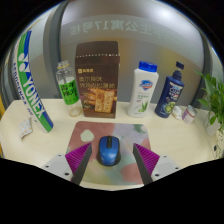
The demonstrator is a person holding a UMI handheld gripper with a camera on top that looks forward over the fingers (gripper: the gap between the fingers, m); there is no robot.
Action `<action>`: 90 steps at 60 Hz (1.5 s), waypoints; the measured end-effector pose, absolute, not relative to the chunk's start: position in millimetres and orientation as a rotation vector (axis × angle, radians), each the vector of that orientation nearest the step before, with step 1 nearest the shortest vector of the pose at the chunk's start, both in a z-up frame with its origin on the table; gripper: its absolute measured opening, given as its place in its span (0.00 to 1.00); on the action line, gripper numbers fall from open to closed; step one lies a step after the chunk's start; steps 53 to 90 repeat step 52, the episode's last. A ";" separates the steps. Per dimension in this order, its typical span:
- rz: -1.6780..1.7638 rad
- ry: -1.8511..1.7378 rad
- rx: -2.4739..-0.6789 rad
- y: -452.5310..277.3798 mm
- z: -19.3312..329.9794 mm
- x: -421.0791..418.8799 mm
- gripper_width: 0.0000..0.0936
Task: Arrange mouse
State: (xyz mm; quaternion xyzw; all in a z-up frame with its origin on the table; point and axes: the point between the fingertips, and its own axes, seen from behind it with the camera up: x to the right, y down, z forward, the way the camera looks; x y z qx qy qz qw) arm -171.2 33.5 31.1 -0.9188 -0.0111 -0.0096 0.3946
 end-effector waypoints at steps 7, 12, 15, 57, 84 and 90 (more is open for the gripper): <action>-0.052 -0.020 -2.300 -3.0 70.1 -171.3 0.92; -0.074 -0.016 -2.265 -36.0 100.1 -173.7 0.92; -0.091 -0.011 -2.253 -58.8 114.6 -175.0 0.91; -0.156 -0.014 -2.174 -231.4 184.8 -202.1 0.91; -0.156 -0.014 -2.174 -231.4 184.8 -202.1 0.91; -0.156 -0.014 -2.174 -231.4 184.8 -202.1 0.91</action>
